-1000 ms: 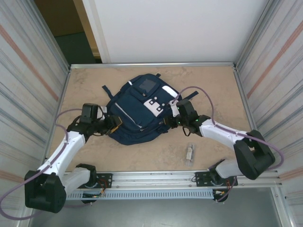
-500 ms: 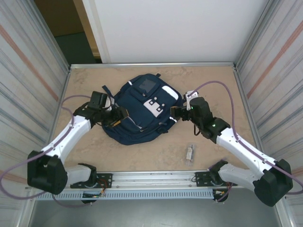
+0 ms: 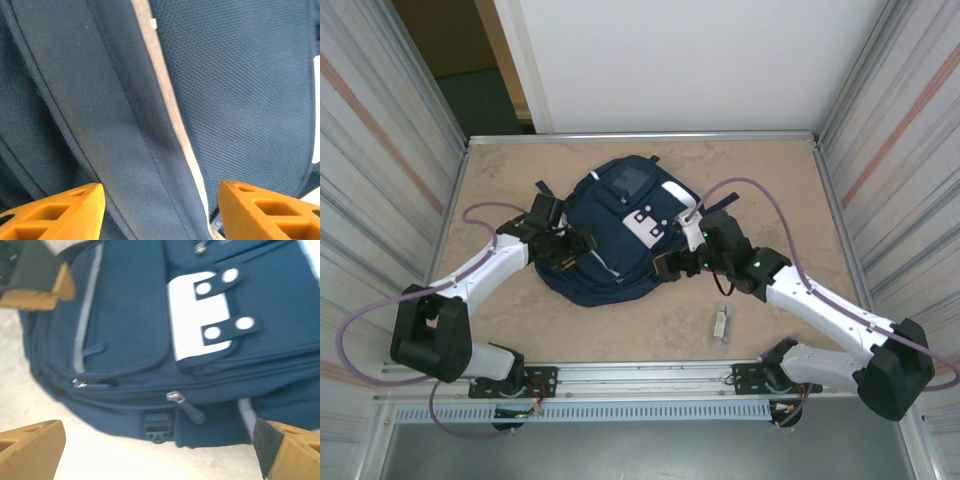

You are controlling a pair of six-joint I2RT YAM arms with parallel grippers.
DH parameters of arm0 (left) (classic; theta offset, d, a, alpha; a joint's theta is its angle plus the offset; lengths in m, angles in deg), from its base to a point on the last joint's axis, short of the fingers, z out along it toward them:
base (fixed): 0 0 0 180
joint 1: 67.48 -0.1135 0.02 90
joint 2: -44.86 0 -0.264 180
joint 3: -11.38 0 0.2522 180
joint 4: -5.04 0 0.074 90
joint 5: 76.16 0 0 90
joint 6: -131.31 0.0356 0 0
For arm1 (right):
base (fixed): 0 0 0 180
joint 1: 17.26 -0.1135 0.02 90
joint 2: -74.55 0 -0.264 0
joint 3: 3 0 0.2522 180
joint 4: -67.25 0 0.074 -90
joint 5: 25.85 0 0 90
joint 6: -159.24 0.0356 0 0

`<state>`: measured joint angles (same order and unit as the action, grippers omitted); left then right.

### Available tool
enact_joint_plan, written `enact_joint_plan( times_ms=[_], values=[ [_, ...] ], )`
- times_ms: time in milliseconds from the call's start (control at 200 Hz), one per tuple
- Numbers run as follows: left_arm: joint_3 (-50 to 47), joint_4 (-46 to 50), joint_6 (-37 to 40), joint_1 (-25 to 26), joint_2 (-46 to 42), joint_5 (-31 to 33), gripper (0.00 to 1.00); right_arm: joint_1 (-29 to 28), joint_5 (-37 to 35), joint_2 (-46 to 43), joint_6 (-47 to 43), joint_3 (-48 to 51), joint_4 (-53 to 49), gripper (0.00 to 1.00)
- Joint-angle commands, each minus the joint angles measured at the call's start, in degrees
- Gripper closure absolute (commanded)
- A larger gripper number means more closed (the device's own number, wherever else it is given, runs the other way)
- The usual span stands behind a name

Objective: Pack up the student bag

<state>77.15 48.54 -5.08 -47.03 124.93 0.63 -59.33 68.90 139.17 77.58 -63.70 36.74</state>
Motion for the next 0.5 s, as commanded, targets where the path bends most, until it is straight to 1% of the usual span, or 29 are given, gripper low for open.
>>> enact_joint_plan(
  times_ms=[0,70,160,261,351,446,496],
  values=[
    [1.44,-1.79,-1.62,0.96,0.93,2.76,0.39,-1.12,4.41,2.77,-5.12,-0.69,0.61,0.04],
    [0.60,-2.50,-2.69,1.52,0.03,5.77,0.42,-1.16,8.51,4.74,-6.86,-1.04,1.32,0.05],
    [0.18,-3.69,-3.18,1.55,0.57,6.62,0.44,-1.28,12.99,8.30,-8.56,-2.25,2.01,0.07],
    [-0.15,-3.02,-3.70,1.78,1.47,6.65,0.40,-2.13,14.07,12.32,-10.63,-5.18,1.69,0.08],
    [-1.29,-0.70,-5.83,1.98,1.32,9.19,0.35,-2.52,13.35,14.51,-11.11,-7.28,0.41,0.08],
    [0.54,2.46,-5.85,1.88,2.37,11.47,0.34,-2.65,14.22,15.68,-11.35,-6.75,2.35,0.09],
    [1.39,3.40,-5.83,1.88,3.16,12.13,0.34,-2.90,14.56,16.46,-11.77,-7.51,1.29,0.10]
  ],
)
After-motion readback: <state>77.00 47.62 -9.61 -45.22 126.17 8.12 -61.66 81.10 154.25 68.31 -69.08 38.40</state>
